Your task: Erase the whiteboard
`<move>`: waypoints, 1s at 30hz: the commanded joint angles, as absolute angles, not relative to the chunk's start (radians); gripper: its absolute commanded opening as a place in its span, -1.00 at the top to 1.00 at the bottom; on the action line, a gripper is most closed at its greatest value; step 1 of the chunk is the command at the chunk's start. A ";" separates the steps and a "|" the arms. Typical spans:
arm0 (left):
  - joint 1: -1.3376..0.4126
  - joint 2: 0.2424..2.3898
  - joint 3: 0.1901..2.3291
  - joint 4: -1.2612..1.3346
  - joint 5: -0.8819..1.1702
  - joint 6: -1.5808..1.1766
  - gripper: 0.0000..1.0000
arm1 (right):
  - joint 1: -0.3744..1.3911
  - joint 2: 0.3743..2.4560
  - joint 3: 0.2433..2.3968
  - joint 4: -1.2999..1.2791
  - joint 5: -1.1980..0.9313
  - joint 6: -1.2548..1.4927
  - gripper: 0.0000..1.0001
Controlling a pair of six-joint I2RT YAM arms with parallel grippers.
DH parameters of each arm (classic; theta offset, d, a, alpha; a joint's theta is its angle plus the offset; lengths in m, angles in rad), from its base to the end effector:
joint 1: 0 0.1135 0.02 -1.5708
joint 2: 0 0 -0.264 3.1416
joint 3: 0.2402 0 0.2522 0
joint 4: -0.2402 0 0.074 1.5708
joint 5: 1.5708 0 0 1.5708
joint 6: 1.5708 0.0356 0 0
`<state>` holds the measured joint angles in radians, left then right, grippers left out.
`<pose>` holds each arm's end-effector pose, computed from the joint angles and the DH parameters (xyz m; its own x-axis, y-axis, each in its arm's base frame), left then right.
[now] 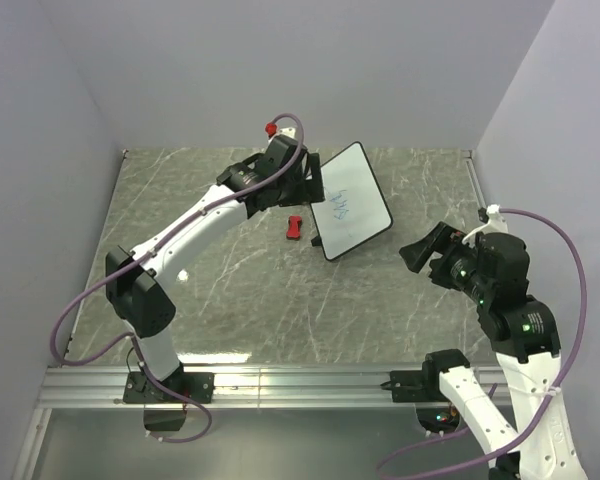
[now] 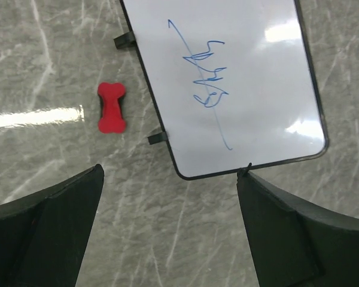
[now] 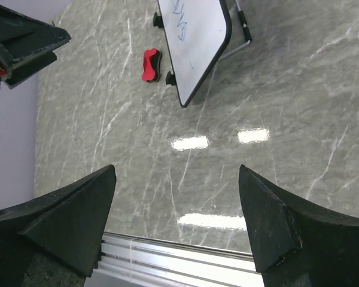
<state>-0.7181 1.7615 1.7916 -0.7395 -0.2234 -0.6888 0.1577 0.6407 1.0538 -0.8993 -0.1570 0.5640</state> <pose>0.3031 -0.2543 0.3692 -0.7060 -0.2062 -0.6775 0.0858 0.9247 -0.3709 0.1030 0.0220 0.3736 -0.5459 0.4478 -0.7081 0.0002 0.8452 0.5344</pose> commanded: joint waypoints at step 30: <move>-0.577 2.210 1.868 -0.603 -0.121 -0.426 -0.89 | 0.164 0.652 1.012 -0.989 -0.087 0.564 -0.68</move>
